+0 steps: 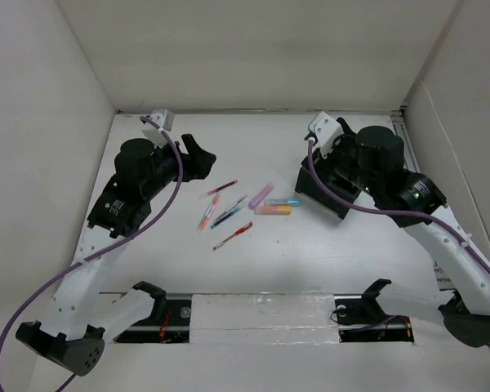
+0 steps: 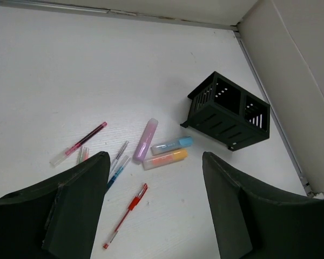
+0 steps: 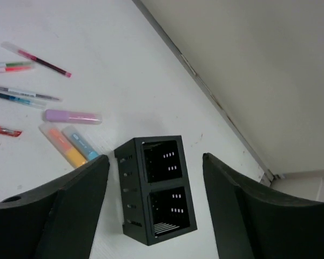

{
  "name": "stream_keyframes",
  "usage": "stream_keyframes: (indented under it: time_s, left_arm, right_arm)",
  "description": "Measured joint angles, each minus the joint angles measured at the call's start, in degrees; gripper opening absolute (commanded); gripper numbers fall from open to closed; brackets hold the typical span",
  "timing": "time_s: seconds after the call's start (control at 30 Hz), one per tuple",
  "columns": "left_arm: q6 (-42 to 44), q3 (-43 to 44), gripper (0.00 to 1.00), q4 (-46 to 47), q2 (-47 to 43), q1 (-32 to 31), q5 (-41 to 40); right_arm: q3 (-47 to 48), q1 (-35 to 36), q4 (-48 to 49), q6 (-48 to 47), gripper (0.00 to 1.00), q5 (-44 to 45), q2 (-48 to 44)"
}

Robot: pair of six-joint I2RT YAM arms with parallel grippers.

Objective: Organize the desk

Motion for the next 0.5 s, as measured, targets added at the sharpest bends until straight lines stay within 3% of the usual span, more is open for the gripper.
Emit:
stream_keyframes:
  time_s: [0.03,0.2,0.37,0.5]
  left_arm:
    - [-0.28,0.44,0.66,0.00,0.31,0.00,-0.20]
    - [-1.60,0.72,0.61,-0.48,0.35,0.00,-0.92]
    - [-2.40,0.70,0.42,-0.59,0.39,0.00,1.03]
    - [-2.05,-0.72,0.38,-0.42,0.46,0.00,3.65]
  right_arm:
    - [-0.57,0.09,0.70,-0.33,0.68,-1.01,-0.39]
    - [-3.72,0.13,2.25,-1.27,0.00,-4.57,-2.08]
    - [-8.85,0.13,2.62,-0.04,0.00,-5.09,-2.36]
    - [-14.58,0.13,2.21,0.70,0.00,-4.44,-3.72]
